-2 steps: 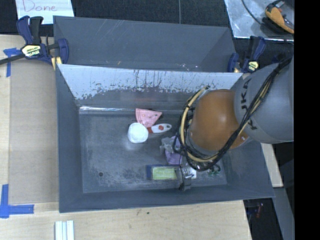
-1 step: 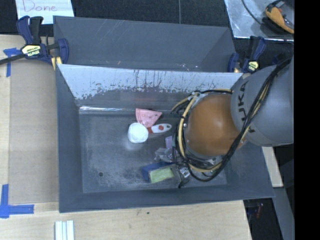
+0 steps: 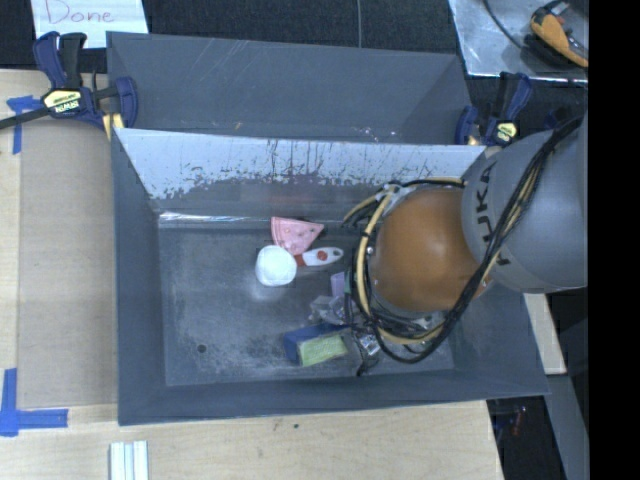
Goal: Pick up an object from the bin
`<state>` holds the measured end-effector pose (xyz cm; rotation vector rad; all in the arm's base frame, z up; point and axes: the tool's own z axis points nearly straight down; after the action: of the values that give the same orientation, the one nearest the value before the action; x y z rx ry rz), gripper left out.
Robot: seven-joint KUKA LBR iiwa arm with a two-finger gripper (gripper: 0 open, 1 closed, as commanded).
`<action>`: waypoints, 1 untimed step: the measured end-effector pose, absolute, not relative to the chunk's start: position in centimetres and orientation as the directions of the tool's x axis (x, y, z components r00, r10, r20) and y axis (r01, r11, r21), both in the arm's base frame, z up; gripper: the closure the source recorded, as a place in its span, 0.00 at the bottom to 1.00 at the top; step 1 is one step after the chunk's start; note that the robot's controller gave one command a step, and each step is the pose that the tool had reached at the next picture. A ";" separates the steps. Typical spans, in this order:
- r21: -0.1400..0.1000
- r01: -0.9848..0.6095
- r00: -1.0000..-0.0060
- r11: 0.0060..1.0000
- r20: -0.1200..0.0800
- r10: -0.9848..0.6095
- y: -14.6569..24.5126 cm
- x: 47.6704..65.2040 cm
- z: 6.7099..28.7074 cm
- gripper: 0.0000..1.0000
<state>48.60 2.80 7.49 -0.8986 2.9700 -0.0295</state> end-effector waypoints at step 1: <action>-0.022 -0.554 -0.832 0.832 -0.023 -0.555 2.9 48.2 9.6 1.00</action>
Offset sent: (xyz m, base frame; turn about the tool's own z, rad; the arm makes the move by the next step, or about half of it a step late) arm -0.0015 0.0004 0.0235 0.0002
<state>48.21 2.93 9.65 -0.9022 2.9793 -0.0216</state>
